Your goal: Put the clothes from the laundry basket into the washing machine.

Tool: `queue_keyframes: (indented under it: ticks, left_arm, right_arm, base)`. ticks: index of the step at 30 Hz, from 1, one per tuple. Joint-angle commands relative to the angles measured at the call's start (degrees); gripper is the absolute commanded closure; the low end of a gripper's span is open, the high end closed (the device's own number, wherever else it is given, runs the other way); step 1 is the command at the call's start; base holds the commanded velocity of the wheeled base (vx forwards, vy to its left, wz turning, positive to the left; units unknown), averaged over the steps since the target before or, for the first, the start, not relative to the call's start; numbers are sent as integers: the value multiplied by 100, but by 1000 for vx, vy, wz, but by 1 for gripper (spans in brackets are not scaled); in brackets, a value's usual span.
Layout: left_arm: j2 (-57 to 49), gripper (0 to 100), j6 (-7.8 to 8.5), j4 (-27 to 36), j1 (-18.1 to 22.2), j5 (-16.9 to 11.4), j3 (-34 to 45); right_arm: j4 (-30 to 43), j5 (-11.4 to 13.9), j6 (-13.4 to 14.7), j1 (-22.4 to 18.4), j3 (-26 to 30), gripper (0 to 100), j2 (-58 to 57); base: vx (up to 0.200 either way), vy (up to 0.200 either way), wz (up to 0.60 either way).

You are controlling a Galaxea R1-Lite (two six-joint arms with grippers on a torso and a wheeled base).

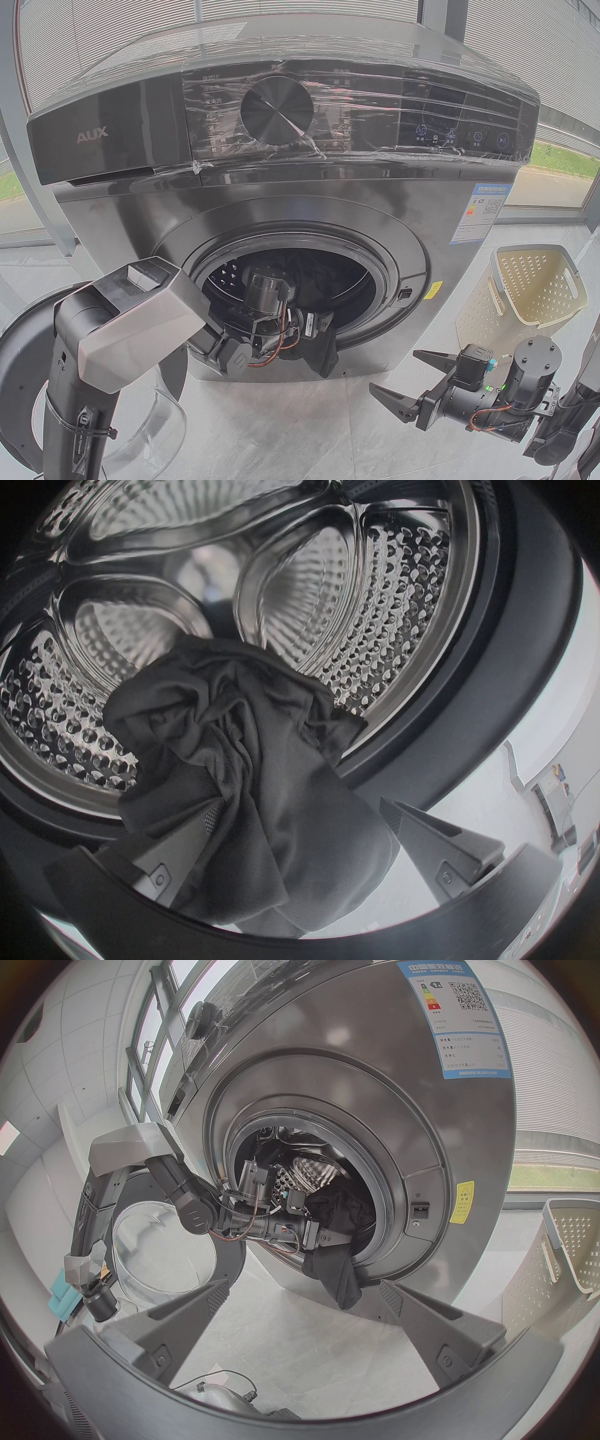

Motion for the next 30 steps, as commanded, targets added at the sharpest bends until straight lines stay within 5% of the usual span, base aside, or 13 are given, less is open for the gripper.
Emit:
queue_keyframes:
  ticks: [1, 6, 7, 19, 24, 30]
  left_arm:
    - [297, 0, 25, -49, -1, -9, -14]
    - [499, 0, 25, -75, 16, 0, -164]
    - [561, 100, 34, -75, 25, 8, -234]
    - [596, 100, 7, -462, 210, 123, -665]
    - [816, 100, -81, -840, 491, 659, -1781]
    - [895, 100, -125, -954, 570, 703, -2009]
  right_arm:
    - [-1, -2, -1, 57, -7, 0, -6]
    - [-1, -2, -1, 84, 2, 0, 12]
    - [-1, -2, -1, 84, 2, 0, 12]
    - [-1, 7, -1, 128, -7, 0, 20]
    - [-10, 7, -1, 128, -24, 0, 12]
    - [-1, -2, -1, 128, -7, 0, 20]
  base:
    - [0, 0, 0]
    - [0, 0, 0]
    - [0, 0, 0]
    - [0, 0, 0]
    - [0, 0, 0]
    - [0, 0, 0]
